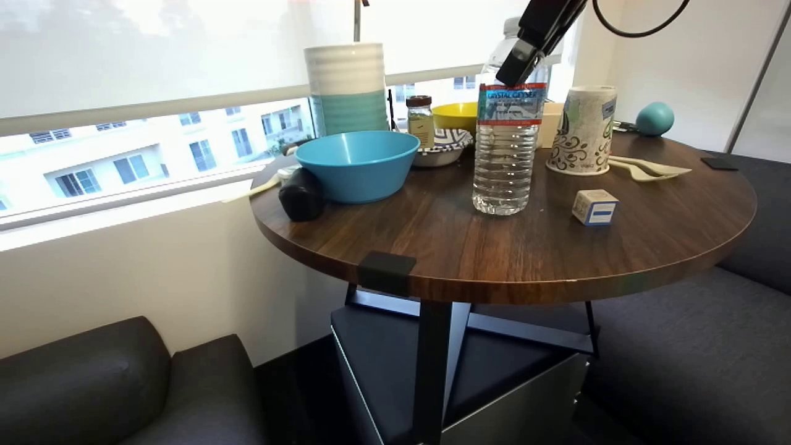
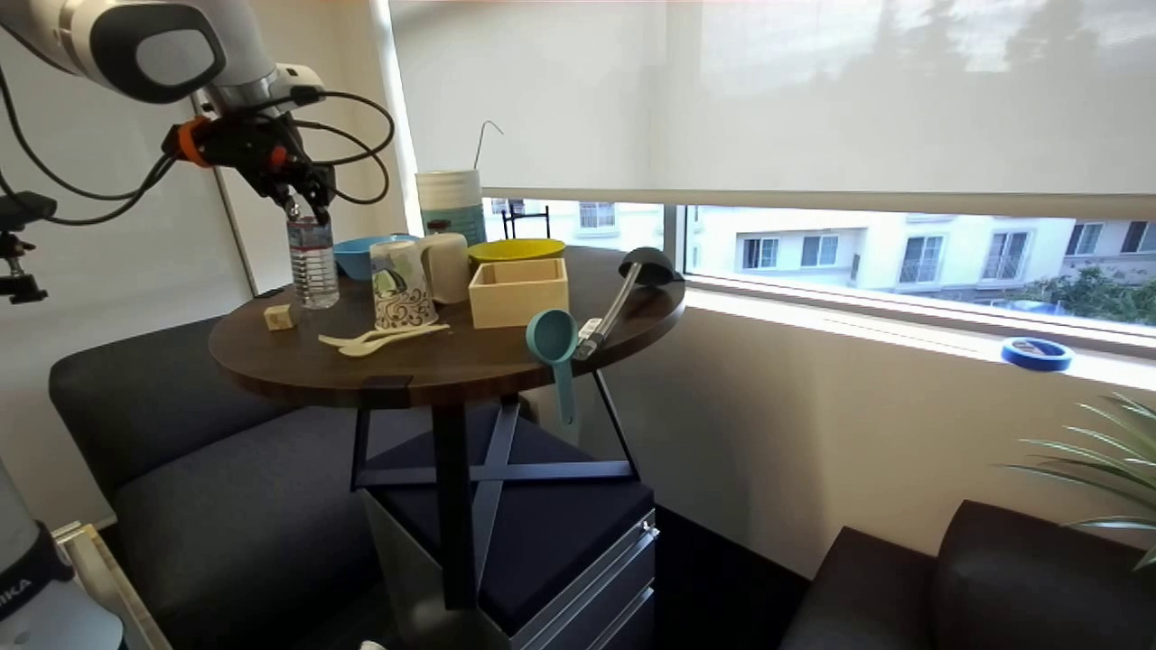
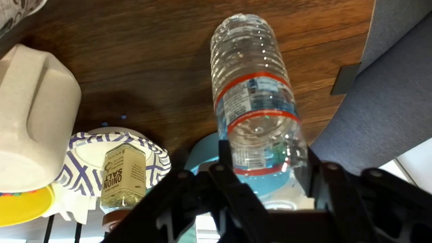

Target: Place the water bottle upside down.

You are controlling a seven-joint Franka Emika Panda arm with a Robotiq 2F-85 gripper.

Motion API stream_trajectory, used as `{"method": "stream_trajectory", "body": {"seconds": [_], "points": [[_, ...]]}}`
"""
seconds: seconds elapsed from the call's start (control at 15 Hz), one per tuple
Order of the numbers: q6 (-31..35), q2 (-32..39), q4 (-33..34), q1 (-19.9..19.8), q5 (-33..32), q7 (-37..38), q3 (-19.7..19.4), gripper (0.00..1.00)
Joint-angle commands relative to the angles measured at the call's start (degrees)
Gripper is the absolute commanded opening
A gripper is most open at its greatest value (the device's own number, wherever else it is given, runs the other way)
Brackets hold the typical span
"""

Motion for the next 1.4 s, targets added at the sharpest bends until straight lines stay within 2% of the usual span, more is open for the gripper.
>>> {"method": "stream_trajectory", "body": {"seconds": [0.0, 0.33, 0.53, 0.8, 1.07, 1.27, 1.33], "points": [[2.4, 0.0, -1.8, 2.2, 6.0, -5.0, -3.7, 0.23], [4.2, -1.0, -4.6, 6.8, 19.9, -13.9, -11.2, 0.22], [3.9, -0.6, -5.2, 5.8, 27.1, -15.1, -11.6, 0.22], [5.3, 0.7, -6.0, 0.3, 29.7, -10.0, -6.6, 0.22], [7.0, 1.4, -6.1, -5.2, 26.8, 0.4, -0.2, 0.22], [6.8, 1.1, -6.1, -7.7, 25.4, 5.8, 2.9, 0.22], [6.7, 0.9, -6.2, -8.4, 25.1, 7.2, 3.6, 0.28]]}}
